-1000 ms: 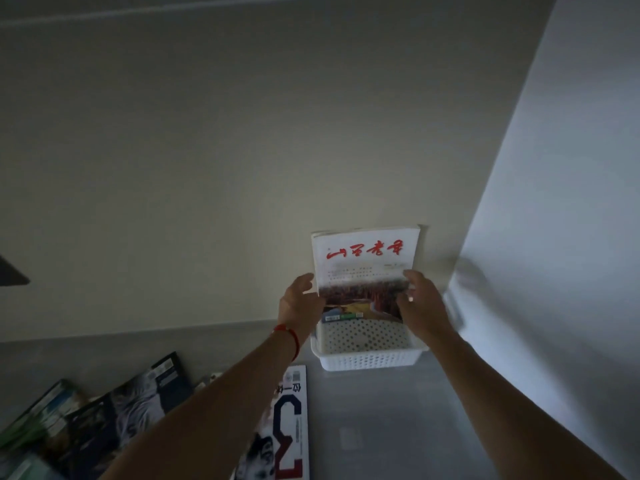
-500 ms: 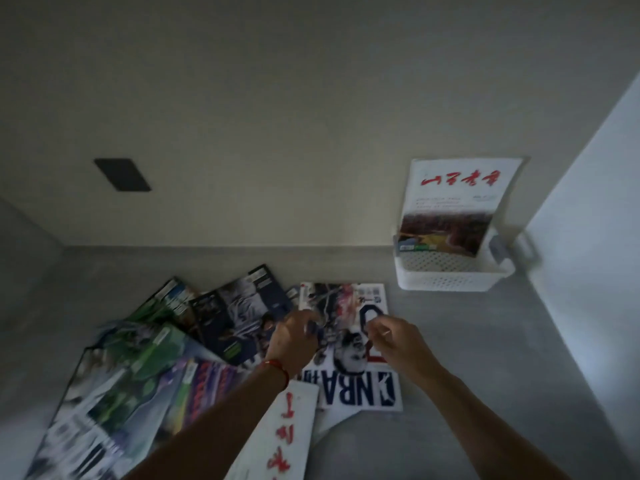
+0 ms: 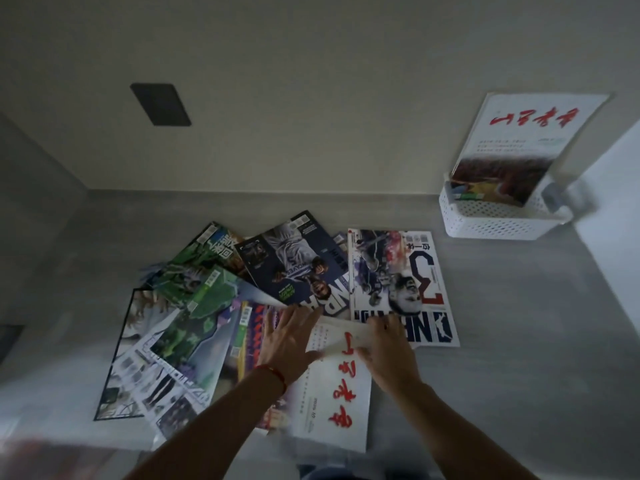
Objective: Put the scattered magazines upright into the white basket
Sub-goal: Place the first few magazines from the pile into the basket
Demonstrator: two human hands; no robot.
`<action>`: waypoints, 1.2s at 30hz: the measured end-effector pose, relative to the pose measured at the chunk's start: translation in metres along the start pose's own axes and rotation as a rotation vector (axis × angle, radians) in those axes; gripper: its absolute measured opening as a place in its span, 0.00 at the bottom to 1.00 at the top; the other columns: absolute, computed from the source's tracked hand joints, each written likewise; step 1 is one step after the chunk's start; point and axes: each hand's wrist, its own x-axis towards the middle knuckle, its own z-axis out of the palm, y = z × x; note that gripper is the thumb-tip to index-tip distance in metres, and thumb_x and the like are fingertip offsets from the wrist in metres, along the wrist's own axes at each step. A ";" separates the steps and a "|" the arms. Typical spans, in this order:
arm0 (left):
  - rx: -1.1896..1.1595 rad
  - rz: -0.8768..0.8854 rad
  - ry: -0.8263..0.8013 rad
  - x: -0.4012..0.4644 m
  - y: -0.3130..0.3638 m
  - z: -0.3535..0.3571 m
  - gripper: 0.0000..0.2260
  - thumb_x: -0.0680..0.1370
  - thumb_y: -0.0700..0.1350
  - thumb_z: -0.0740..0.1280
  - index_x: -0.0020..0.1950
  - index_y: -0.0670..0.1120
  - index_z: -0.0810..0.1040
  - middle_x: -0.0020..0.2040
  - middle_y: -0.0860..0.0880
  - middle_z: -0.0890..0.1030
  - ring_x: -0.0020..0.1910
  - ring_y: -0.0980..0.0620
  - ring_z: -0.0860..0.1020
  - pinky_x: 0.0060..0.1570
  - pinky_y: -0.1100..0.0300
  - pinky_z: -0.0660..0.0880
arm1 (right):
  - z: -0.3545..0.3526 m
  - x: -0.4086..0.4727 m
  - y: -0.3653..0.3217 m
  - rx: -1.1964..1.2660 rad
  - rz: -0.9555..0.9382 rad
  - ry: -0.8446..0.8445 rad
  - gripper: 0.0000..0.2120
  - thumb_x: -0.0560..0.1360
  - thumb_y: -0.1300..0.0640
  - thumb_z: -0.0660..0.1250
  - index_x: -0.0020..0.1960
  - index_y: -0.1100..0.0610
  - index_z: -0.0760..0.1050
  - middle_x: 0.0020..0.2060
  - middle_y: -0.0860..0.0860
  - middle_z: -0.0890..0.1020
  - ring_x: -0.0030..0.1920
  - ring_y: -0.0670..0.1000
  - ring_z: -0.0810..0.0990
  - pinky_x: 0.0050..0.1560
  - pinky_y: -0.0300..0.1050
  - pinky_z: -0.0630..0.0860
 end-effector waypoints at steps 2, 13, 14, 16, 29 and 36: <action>0.073 0.000 0.041 0.004 0.003 -0.005 0.34 0.74 0.61 0.69 0.77 0.58 0.61 0.74 0.49 0.67 0.74 0.46 0.63 0.74 0.34 0.51 | -0.001 0.001 -0.004 0.048 0.021 0.021 0.22 0.74 0.48 0.72 0.62 0.56 0.69 0.59 0.51 0.74 0.59 0.48 0.75 0.59 0.43 0.78; -0.299 0.310 0.074 0.045 0.032 -0.098 0.10 0.82 0.45 0.63 0.62 0.52 0.75 0.49 0.43 0.83 0.46 0.44 0.81 0.48 0.51 0.78 | -0.083 0.013 0.038 0.664 0.157 0.116 0.15 0.76 0.43 0.70 0.57 0.51 0.75 0.45 0.43 0.84 0.44 0.41 0.84 0.44 0.41 0.81; -0.399 0.326 0.111 0.050 0.039 -0.108 0.09 0.81 0.42 0.63 0.60 0.49 0.77 0.47 0.42 0.83 0.43 0.45 0.81 0.45 0.51 0.78 | -0.091 0.015 0.049 0.665 0.227 0.146 0.15 0.75 0.42 0.70 0.57 0.50 0.76 0.46 0.43 0.84 0.46 0.44 0.84 0.48 0.44 0.80; -0.573 0.308 0.149 0.059 0.054 -0.127 0.06 0.80 0.39 0.64 0.56 0.47 0.76 0.42 0.42 0.81 0.35 0.47 0.78 0.36 0.51 0.77 | -0.102 0.017 0.071 0.665 0.344 0.207 0.16 0.74 0.42 0.70 0.57 0.51 0.78 0.46 0.46 0.85 0.47 0.49 0.84 0.51 0.51 0.81; -1.164 0.073 0.122 0.130 0.202 -0.152 0.07 0.84 0.42 0.58 0.52 0.44 0.74 0.44 0.45 0.84 0.42 0.44 0.84 0.41 0.51 0.82 | -0.240 0.056 0.176 0.770 0.264 0.449 0.04 0.75 0.57 0.69 0.49 0.54 0.81 0.46 0.51 0.86 0.40 0.50 0.86 0.41 0.54 0.85; -0.728 0.075 0.438 0.202 0.271 -0.209 0.11 0.80 0.44 0.63 0.43 0.39 0.77 0.44 0.37 0.83 0.41 0.40 0.82 0.40 0.49 0.79 | -0.369 0.126 0.210 0.470 0.085 0.759 0.05 0.73 0.53 0.70 0.40 0.54 0.79 0.37 0.46 0.83 0.34 0.35 0.78 0.33 0.25 0.69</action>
